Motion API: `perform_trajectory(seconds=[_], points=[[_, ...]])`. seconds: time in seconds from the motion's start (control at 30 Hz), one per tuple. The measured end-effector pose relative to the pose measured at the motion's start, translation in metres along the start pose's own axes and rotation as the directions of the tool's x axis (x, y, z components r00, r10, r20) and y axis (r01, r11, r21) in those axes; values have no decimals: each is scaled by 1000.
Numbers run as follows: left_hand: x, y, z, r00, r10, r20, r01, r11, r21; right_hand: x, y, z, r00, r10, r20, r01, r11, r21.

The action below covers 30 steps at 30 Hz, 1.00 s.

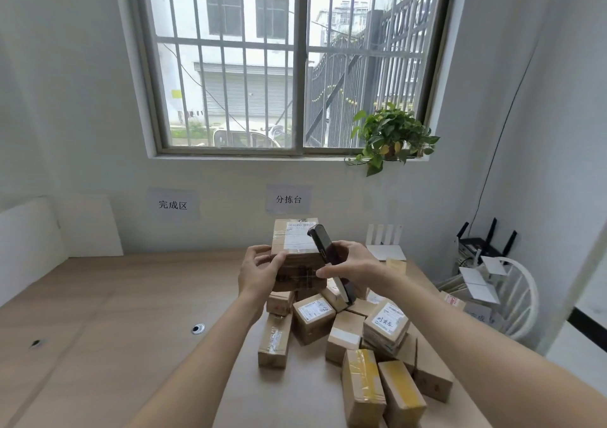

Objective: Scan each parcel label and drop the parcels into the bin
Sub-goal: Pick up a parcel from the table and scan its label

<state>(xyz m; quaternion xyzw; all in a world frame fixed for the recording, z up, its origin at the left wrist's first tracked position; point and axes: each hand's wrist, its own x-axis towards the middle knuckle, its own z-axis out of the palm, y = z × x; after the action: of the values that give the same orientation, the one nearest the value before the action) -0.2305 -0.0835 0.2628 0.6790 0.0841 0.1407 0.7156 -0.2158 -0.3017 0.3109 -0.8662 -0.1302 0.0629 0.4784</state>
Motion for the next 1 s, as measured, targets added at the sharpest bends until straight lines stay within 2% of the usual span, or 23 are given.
perform_trajectory(seconds=[0.3,0.63,0.8,1.0], points=[[-5,3,8,994,-58,93,55,998,41,-2,5,-1,999,-20,-27,18,996,-88],[-7,-3,8,979,-121,161,125,992,-14,-4,9,-1,997,-56,-62,47,989,-140],[-9,-3,12,984,-107,143,114,992,-46,-4,10,-2,996,-75,-49,67,987,-148],[-10,-8,14,987,-87,138,89,996,-8,-3,12,-6,996,-80,-49,73,988,-140]])
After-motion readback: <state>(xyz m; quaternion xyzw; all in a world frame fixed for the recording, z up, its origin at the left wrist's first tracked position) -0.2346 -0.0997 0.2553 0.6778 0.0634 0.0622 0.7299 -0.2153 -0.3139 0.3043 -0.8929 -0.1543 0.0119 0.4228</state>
